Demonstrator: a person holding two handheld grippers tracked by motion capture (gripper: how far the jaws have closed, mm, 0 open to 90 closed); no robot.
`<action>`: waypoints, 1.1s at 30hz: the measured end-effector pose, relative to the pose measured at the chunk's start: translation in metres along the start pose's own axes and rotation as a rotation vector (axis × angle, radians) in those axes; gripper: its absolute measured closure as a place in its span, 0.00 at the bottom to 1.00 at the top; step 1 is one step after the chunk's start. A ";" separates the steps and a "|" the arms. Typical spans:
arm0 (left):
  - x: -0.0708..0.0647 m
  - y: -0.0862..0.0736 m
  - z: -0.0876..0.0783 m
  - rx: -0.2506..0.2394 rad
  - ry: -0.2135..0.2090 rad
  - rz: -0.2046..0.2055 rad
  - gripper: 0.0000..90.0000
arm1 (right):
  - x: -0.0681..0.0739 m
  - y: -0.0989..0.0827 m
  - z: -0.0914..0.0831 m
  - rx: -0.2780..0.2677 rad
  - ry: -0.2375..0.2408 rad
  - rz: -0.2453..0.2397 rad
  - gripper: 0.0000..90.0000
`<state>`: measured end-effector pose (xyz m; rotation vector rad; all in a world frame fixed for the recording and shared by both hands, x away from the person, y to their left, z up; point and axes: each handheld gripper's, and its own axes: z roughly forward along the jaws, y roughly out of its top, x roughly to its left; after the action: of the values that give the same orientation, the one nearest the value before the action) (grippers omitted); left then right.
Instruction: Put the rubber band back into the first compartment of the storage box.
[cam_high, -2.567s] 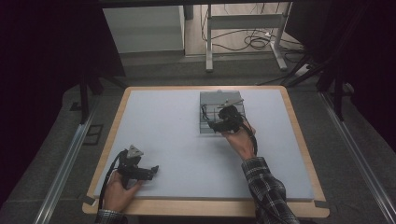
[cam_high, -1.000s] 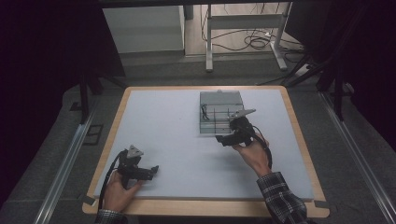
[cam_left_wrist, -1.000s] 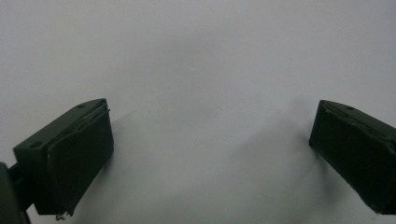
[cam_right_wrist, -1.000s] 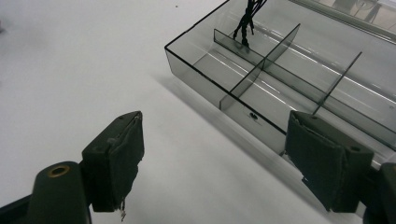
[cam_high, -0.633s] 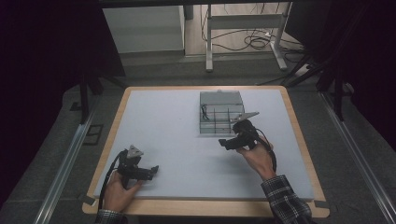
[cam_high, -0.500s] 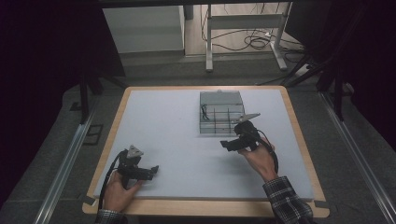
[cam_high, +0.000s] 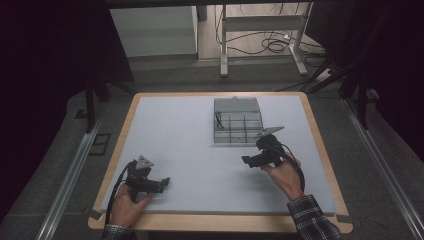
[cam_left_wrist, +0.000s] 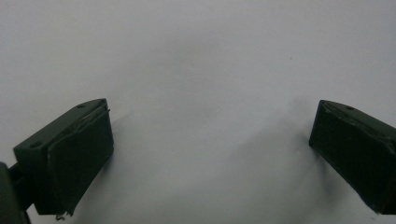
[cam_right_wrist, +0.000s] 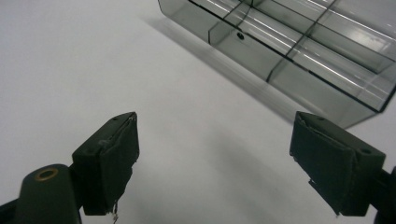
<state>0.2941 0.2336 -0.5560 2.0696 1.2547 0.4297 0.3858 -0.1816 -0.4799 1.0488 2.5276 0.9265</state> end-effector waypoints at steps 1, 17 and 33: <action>0.000 0.000 0.000 0.000 0.000 0.000 0.00 | 0.000 -0.002 -0.001 0.000 0.000 0.004 0.17; 0.000 0.000 0.000 0.000 0.000 0.000 0.00 | -0.004 -0.022 -0.010 0.031 -0.024 0.005 0.17; 0.000 0.000 0.000 0.000 0.000 0.000 0.00 | -0.009 -0.043 -0.025 0.049 -0.034 0.033 0.13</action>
<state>0.2941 0.2336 -0.5560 2.0693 1.2547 0.4300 0.3583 -0.2226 -0.4885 1.1143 2.5247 0.8524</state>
